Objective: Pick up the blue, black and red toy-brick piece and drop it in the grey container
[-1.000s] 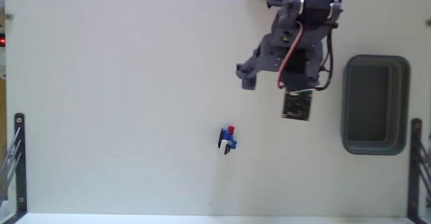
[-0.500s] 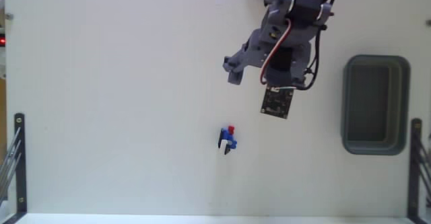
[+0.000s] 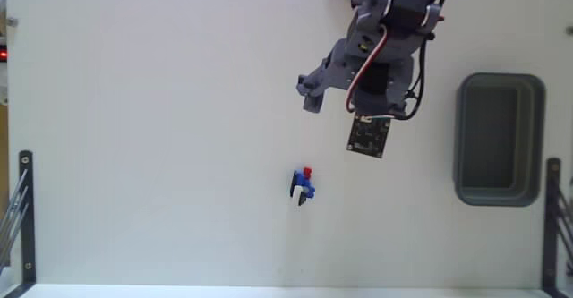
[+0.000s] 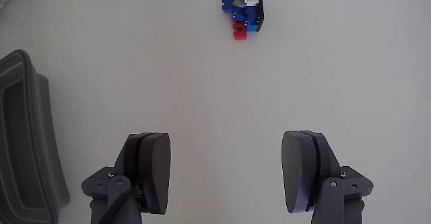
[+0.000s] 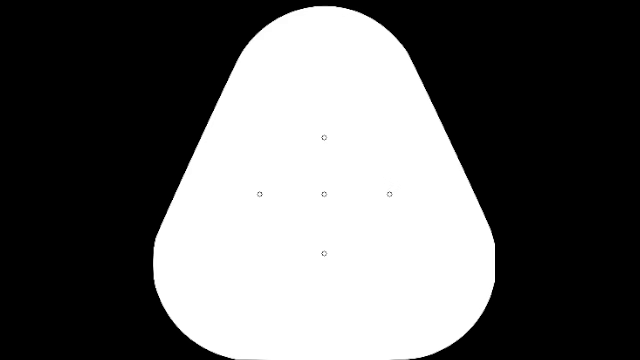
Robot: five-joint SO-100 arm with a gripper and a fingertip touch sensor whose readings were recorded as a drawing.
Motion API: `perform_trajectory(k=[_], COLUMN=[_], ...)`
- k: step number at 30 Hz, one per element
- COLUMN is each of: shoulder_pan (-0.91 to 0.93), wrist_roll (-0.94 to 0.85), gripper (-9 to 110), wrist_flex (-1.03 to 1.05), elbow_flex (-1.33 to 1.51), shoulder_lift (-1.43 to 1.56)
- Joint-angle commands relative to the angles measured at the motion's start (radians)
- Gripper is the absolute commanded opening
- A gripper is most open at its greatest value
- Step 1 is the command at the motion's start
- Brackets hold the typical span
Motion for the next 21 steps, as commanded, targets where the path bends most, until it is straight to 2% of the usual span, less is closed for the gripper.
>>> perform_trajectory(k=[1, 21], shoulder_pan=[0.027, 0.051], wrist_roll=[0.005, 0.005], gripper=[110, 110], wrist_flex=[-0.004, -0.004], elbow_flex=[0.005, 0.005], shoulder_lift=[0.038, 0.038])
